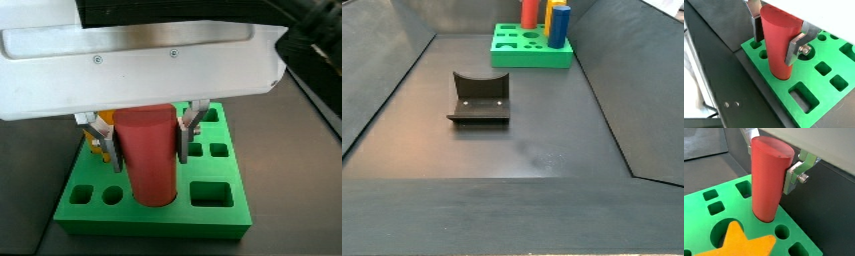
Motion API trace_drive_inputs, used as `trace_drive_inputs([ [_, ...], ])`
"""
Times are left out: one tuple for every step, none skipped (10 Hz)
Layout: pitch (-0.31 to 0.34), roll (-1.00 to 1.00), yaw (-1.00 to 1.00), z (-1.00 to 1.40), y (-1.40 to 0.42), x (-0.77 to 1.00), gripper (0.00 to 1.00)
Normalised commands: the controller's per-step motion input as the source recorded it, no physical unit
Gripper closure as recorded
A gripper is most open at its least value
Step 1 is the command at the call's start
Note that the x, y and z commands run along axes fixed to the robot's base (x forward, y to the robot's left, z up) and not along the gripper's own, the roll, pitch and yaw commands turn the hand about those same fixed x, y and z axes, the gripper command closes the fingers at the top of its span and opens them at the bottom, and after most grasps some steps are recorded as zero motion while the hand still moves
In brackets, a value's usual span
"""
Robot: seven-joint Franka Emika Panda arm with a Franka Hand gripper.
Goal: Pick up the oval object. Move up. Move to above the board. Insert the oval object.
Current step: Insert the oval object.
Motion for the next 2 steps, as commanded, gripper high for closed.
trace_drive_inputs([
  [-0.077,0.15,0.00,-0.95,-0.24,0.23,1.00],
  [0.000,0.00,0.00,0.00,0.00,0.00,1.00],
])
